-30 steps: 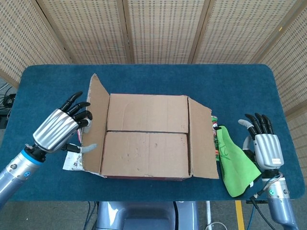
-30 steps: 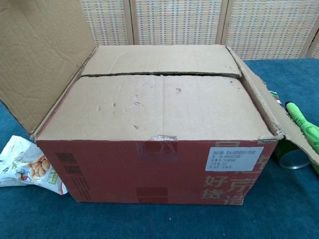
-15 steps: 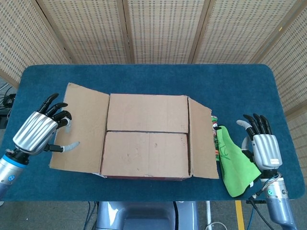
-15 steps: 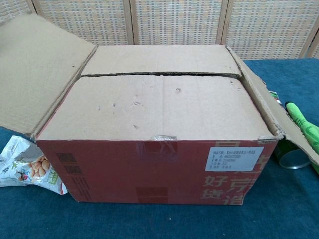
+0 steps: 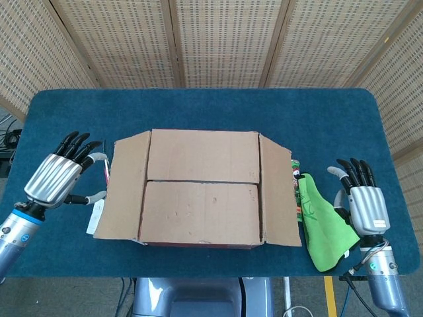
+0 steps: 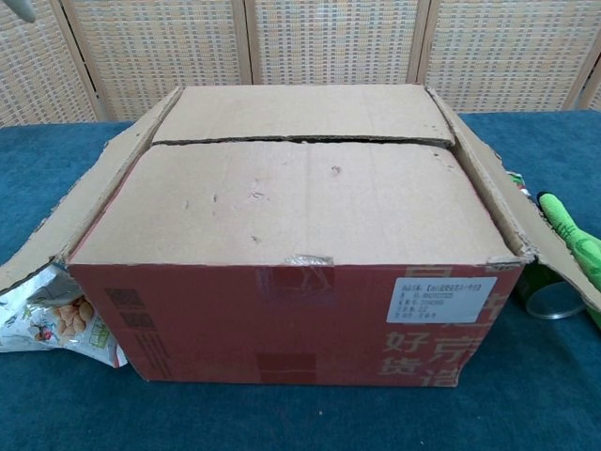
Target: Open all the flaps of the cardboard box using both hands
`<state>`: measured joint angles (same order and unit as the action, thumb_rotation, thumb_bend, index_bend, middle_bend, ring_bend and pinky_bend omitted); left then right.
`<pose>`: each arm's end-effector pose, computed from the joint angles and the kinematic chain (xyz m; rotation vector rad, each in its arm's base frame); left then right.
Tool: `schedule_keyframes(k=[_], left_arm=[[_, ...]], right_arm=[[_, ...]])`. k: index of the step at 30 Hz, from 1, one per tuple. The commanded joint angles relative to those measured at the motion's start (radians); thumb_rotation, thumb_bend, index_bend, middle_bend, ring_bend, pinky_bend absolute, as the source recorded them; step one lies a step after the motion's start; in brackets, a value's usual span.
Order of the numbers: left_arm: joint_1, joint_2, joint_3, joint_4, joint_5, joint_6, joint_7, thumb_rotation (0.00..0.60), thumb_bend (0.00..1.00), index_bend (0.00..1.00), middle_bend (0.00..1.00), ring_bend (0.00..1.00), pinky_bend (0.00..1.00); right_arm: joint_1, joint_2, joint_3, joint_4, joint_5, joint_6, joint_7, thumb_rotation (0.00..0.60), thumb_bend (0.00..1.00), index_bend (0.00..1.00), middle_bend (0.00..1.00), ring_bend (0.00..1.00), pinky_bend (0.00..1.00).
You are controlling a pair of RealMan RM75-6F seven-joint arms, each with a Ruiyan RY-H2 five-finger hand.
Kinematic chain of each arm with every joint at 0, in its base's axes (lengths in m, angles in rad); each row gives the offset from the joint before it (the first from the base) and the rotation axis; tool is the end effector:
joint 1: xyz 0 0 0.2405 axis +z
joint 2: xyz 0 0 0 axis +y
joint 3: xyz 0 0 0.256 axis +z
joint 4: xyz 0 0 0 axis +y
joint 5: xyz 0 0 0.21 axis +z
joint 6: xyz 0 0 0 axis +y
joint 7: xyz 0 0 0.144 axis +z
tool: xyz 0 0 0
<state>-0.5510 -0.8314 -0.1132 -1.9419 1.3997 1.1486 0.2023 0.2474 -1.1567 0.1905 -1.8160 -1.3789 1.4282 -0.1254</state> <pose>-0.1695 0.2894 0.1821 -1.8132 -0.6493 -0.9194 -0.2345 -0.2459 0.1490 1.3371 -0.9115 1.1242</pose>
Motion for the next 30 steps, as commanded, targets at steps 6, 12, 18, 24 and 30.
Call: schedule_keyframes(k=[6,12,18,24,30], left_arm=[[-0.068,-0.117,-0.040,0.071,-0.056,-0.065,0.045,0.484,0.22,0.12,0.02,0.00,0.00],[-0.135,-0.207,-0.066,0.126,-0.096,-0.127,0.094,0.485,0.22,0.10,0.00,0.00,0.00],[-0.199,-0.276,-0.092,0.161,-0.163,-0.184,0.139,0.487,0.22,0.09,0.00,0.00,0.00],[-0.244,-0.336,-0.106,0.198,-0.217,-0.217,0.171,0.490,0.21,0.07,0.00,0.00,0.00],[-0.278,-0.395,-0.110,0.228,-0.259,-0.232,0.207,0.493,0.20,0.06,0.00,0.00,0.00]], right_arm=[[-0.001,-0.001,0.001,0.010,0.003,-0.001,0.011,0.600,0.85,0.22,0.14,0.00,0.00],[-0.001,-0.002,0.001,0.020,0.007,-0.004,0.022,0.600,0.85,0.22,0.14,0.00,0.00],[-0.004,-0.002,0.002,0.027,0.008,-0.002,0.029,0.600,0.85,0.22,0.14,0.00,0.00],[-0.004,0.000,0.004,0.031,0.011,-0.003,0.034,0.600,0.85,0.22,0.14,0.00,0.00],[-0.005,0.001,0.005,0.034,0.013,-0.004,0.039,0.600,0.85,0.22,0.14,0.00,0.00]])
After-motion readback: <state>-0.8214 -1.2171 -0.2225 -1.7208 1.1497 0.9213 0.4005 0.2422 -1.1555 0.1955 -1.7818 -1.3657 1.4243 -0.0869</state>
